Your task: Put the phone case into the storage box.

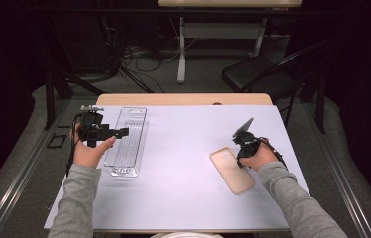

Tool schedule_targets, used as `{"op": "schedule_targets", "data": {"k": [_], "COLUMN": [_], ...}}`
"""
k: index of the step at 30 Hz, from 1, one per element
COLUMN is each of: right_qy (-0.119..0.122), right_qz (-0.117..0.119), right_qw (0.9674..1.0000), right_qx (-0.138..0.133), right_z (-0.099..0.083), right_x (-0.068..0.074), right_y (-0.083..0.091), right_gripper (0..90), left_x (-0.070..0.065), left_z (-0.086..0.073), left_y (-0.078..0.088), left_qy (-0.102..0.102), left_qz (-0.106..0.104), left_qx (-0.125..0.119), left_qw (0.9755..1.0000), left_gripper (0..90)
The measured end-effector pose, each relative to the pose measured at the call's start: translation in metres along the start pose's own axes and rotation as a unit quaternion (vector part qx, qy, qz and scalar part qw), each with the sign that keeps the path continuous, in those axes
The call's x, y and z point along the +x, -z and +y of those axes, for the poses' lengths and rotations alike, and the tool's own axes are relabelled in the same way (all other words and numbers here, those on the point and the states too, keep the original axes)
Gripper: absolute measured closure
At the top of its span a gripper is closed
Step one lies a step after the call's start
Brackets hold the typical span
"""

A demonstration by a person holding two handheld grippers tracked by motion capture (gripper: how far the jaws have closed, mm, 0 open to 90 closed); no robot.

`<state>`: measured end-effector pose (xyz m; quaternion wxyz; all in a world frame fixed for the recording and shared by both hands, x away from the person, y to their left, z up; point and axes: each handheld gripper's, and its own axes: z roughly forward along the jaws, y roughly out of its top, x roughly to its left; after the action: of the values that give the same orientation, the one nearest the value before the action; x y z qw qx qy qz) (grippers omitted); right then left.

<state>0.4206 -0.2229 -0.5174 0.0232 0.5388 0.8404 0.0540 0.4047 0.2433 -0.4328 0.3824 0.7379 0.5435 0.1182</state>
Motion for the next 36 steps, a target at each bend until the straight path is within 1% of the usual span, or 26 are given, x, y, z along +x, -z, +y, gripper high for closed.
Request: {"op": "schedule_targets", "data": {"k": [1, 2, 4, 5, 6, 7, 11, 12, 13, 15, 16, 18, 19, 20, 21, 22, 24, 28, 36], "right_qy": [-0.008, -0.010, -0.007, -0.014, -0.014, -0.015, -0.013, -0.016, -0.020, -0.020, -0.016, -0.017, -0.032, -0.033, -0.026, -0.020, -0.022, -0.017, -0.019], "right_qz": [0.009, 0.008, 0.005, 0.012, 0.012, 0.011, 0.011, 0.016, 0.020, 0.020, 0.018, 0.017, 0.034, 0.033, 0.023, 0.021, 0.019, 0.013, 0.012], "right_qw": [0.9998, 0.9998, 1.0000, 0.9997, 0.9997, 0.9998, 0.9999, 0.9997, 0.9996, 0.9996, 0.9997, 0.9997, 0.9985, 0.9986, 0.9994, 0.9995, 0.9996, 0.9998, 0.9997], "right_qx": [-0.018, -0.013, -0.003, -0.013, -0.013, -0.003, 0.001, -0.012, -0.009, -0.007, 0.001, 0.003, -0.029, -0.025, -0.006, -0.007, -0.004, 0.008, 0.004], "right_z": [-0.0017, -0.0020, -0.0021, -0.0029, -0.0029, -0.0029, -0.0030, -0.0037, -0.0037, -0.0035, -0.0027, -0.0024, -0.0040, -0.0038, -0.0027, -0.0025, -0.0024, -0.0016, -0.0020], "right_x": [0.0000, -0.0001, -0.0013, -0.0013, -0.0013, -0.0016, -0.0022, -0.0023, -0.0021, -0.0020, -0.0020, -0.0021, -0.0018, -0.0016, -0.0018, -0.0022, -0.0014, -0.0016, -0.0010], "right_y": [-0.0036, -0.0038, -0.0035, -0.0050, -0.0050, -0.0039, -0.0035, -0.0054, -0.0051, -0.0049, -0.0042, -0.0039, -0.0087, -0.0081, -0.0055, -0.0056, -0.0051, -0.0036, -0.0038], "right_gripper": [78.1, 78.8, 79.5, 80.0, 80.0, 80.8, 81.5, 81.9, 83.5, 84.2, 85.6, 85.7, 86.2, 86.3, 86.3, 86.5, 86.6, 86.9, 87.3], "left_x": [0.0003, 0.0003, 0.0010, 0.0009, 0.0009, 0.0010, 0.0007, 0.0005, 0.0005, 0.0006, 0.0005, 0.0004, 0.0004, 0.0004, 0.0009, 0.0009, 0.0014, 0.0014, 0.0016], "left_z": [0.0000, 0.0000, 0.0000, -0.0001, -0.0001, -0.0001, -0.0003, -0.0005, -0.0005, -0.0004, -0.0005, -0.0005, -0.0004, -0.0004, -0.0003, -0.0003, -0.0002, -0.0002, -0.0002], "left_y": [0.0000, 0.0000, 0.0007, 0.0007, 0.0007, 0.0009, 0.0002, 0.0000, -0.0001, -0.0002, -0.0003, -0.0003, -0.0002, -0.0002, 0.0001, 0.0001, 0.0006, 0.0007, 0.0005], "left_qy": [0.000, 0.000, 0.001, 0.002, 0.002, 0.002, 0.003, 0.003, 0.003, 0.004, 0.004, 0.004, 0.004, 0.004, 0.004, 0.004, 0.006, 0.006, 0.006], "left_qz": [0.001, 0.001, 0.001, 0.002, 0.002, 0.001, 0.001, 0.002, 0.002, 0.002, 0.003, 0.002, 0.003, 0.003, 0.003, 0.003, 0.003, 0.002, 0.004], "left_qx": [0.000, 0.000, 0.000, -0.002, -0.002, -0.002, -0.001, 0.000, 0.000, 0.000, 0.001, 0.001, 0.000, 0.000, -0.001, -0.001, 0.000, 0.000, 0.000], "left_qw": [1.0000, 1.0000, 1.0000, 1.0000, 1.0000, 1.0000, 1.0000, 1.0000, 1.0000, 1.0000, 1.0000, 1.0000, 1.0000, 1.0000, 1.0000, 1.0000, 1.0000, 1.0000, 1.0000], "left_gripper": [15.6, 15.6, 15.6, 15.6, 15.6, 15.6, 15.5, 15.5, 15.6, 15.6, 15.6, 15.6, 15.6, 15.6, 15.6, 15.6, 15.6, 15.6, 15.6]}}
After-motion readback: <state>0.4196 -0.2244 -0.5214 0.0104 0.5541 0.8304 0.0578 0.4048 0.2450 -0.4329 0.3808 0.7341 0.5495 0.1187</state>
